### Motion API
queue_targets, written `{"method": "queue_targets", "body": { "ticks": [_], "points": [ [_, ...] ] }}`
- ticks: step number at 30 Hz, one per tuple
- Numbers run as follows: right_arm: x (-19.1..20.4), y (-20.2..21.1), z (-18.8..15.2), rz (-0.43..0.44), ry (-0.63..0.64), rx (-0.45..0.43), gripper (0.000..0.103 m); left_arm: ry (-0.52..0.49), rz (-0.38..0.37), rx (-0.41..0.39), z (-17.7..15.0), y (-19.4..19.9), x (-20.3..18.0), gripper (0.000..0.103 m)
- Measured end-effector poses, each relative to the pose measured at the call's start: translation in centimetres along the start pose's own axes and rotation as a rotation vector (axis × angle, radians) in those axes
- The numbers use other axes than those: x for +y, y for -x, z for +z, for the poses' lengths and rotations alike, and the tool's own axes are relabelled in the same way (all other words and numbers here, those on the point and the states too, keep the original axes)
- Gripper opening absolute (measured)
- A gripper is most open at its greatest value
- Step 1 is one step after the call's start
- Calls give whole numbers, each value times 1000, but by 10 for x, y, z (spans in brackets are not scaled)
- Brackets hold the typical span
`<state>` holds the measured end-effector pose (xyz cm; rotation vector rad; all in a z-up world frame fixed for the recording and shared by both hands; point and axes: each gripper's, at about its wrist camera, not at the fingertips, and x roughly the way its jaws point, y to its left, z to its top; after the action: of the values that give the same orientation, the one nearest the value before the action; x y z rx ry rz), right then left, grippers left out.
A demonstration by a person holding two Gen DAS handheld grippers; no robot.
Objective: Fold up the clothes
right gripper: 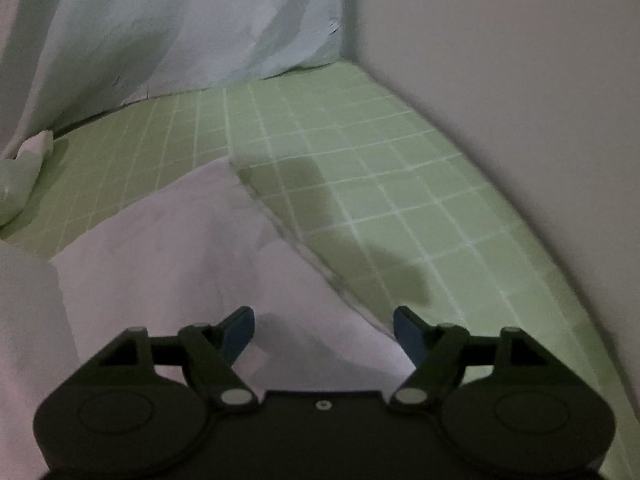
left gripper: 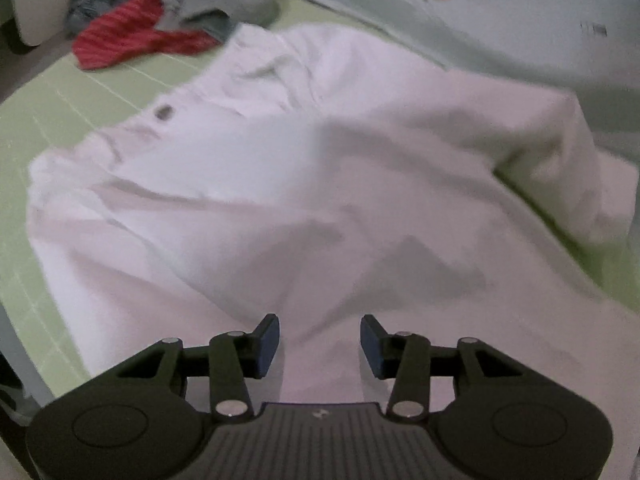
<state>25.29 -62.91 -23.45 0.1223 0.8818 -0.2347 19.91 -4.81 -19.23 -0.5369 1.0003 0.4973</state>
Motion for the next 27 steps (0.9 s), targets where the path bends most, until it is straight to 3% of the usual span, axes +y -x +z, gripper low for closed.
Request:
{"method": "queue_targets", "body": {
  "ticks": [3, 5, 9, 11, 13, 17, 19, 24, 25, 27],
  "points": [
    [3, -8, 6, 19, 2, 1, 77, -11, 14, 23, 0, -6, -12, 47],
    [6, -11, 8, 26, 8, -5, 71, -13, 16, 34, 2, -8, -18, 49],
    [2, -3, 4, 72, 46, -26, 29, -28, 40, 50, 5, -15, -28, 51],
    [-1, -1, 3, 70, 60, -30, 24, -52, 56, 45, 5, -15, -33, 54],
    [-3, 3, 0, -9, 107, -41, 20, -80, 65, 45, 5, -16, -36, 55],
    [-38, 11, -8, -129, -76, -35, 20, -97, 41, 41, 6, -15, -31, 55],
    [-36, 13, -8, -166, -80, -15, 23, -86, 15, 48, 9, -15, -25, 55],
    [16, 16, 1, -354, 180, -16, 37, -78, 9, 32, 24, -7, -10, 55],
    [23, 18, 5, -370, 197, -36, 47, -76, 5, 23, 30, -5, -6, 55],
    [34, 24, 14, -356, 158, -67, 52, -70, -7, 7, 42, -1, 2, 55]
  ]
}}
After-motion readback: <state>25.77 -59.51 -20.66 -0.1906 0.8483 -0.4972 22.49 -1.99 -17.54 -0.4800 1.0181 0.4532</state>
